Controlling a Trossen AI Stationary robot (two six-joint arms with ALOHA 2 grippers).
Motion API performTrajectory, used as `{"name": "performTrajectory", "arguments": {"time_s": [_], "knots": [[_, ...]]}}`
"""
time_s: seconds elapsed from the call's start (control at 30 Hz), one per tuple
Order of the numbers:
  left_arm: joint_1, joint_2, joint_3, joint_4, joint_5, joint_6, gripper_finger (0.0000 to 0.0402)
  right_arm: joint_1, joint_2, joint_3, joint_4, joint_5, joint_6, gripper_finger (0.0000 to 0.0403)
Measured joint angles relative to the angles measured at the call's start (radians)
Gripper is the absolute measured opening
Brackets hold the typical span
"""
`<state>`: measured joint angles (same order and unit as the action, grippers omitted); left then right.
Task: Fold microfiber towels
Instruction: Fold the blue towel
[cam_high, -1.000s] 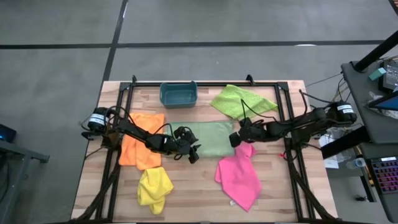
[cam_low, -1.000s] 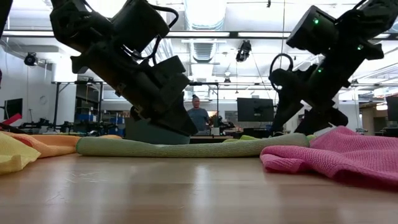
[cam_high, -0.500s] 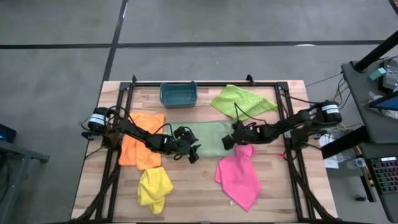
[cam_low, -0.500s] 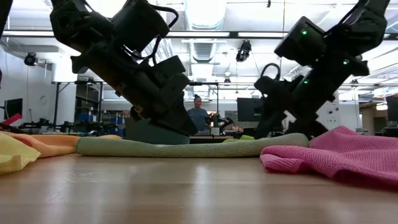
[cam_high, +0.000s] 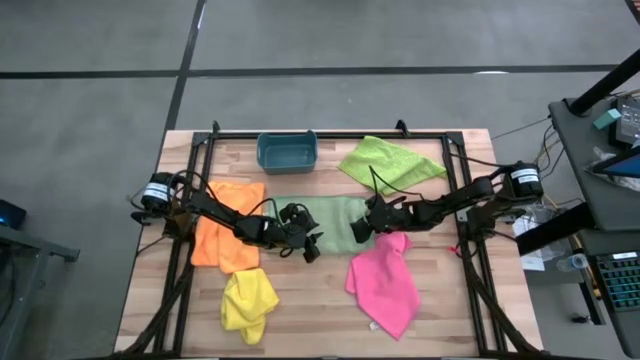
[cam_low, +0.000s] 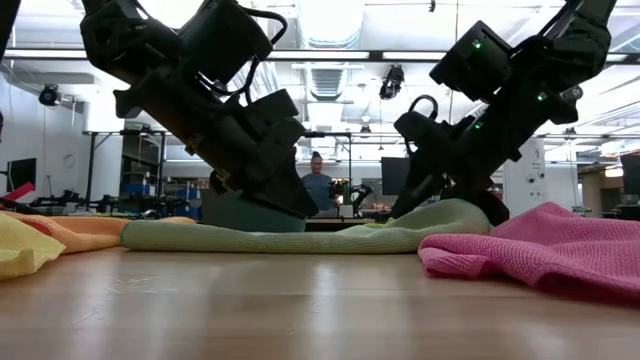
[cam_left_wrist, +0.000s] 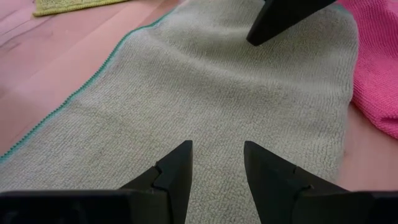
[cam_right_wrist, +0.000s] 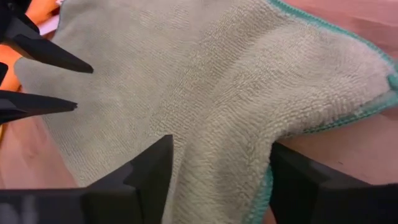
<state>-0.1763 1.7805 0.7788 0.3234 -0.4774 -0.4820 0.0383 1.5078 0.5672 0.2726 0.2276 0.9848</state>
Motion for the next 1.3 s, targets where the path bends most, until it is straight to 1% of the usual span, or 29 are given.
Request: {"name": "performTrajectory", "arguments": {"time_s": [0.17, 0.4, 0.47, 0.6, 0.7, 0.8, 0.9, 1.0, 1.07, 1.13, 1.23, 1.3], "knots": [[0.000, 0.000, 0.000, 0.000, 0.000, 0.000, 0.0129, 0.000, 0.000, 0.000, 0.000, 0.003, -0.002, 0.0130], [0.000, 0.000, 0.004, 0.000, 0.000, 0.000, 0.0129, -0.001, 0.000, 0.000, 0.001, 0.035, -0.062, 0.0037], [-0.002, 0.000, 0.009, 0.002, 0.000, 0.000, 0.0129, -0.001, 0.000, 0.000, 0.002, 0.037, -0.076, 0.0017], [-0.022, -0.025, 0.011, -0.005, 0.012, 0.000, 0.0129, -0.001, -0.009, 0.000, -0.007, 0.036, -0.097, 0.0013], [-0.042, -0.078, 0.010, -0.076, 0.014, -0.003, 0.0129, 0.001, -0.035, -0.001, -0.033, 0.035, -0.108, 0.0013], [-0.064, -0.144, 0.007, -0.214, 0.013, -0.009, 0.0129, 0.001, -0.083, -0.001, -0.101, 0.035, -0.115, 0.0013], [-0.086, -0.206, 0.004, -0.359, 0.012, -0.011, 0.0129, 0.000, -0.152, -0.002, -0.222, 0.036, -0.114, 0.0012], [-0.096, -0.237, 0.002, -0.496, 0.012, -0.036, 0.0129, 0.000, -0.234, -0.002, -0.347, 0.037, -0.114, 0.0012], [-0.099, -0.247, -0.001, -0.572, 0.011, -0.060, 0.0129, 0.000, -0.286, -0.001, -0.394, 0.037, -0.105, 0.0012], [-0.099, -0.247, -0.005, -0.584, 0.008, -0.070, 0.0129, 0.000, -0.329, -0.002, -0.451, 0.037, -0.092, 0.0012], [-0.099, -0.245, -0.019, -0.580, 0.008, -0.089, 0.0129, 0.000, -0.374, -0.001, -0.473, 0.035, -0.056, 0.0012], [-0.100, -0.244, -0.024, -0.558, 0.009, -0.090, 0.0129, 0.000, -0.380, -0.001, -0.452, 0.035, -0.038, 0.0012]]}}
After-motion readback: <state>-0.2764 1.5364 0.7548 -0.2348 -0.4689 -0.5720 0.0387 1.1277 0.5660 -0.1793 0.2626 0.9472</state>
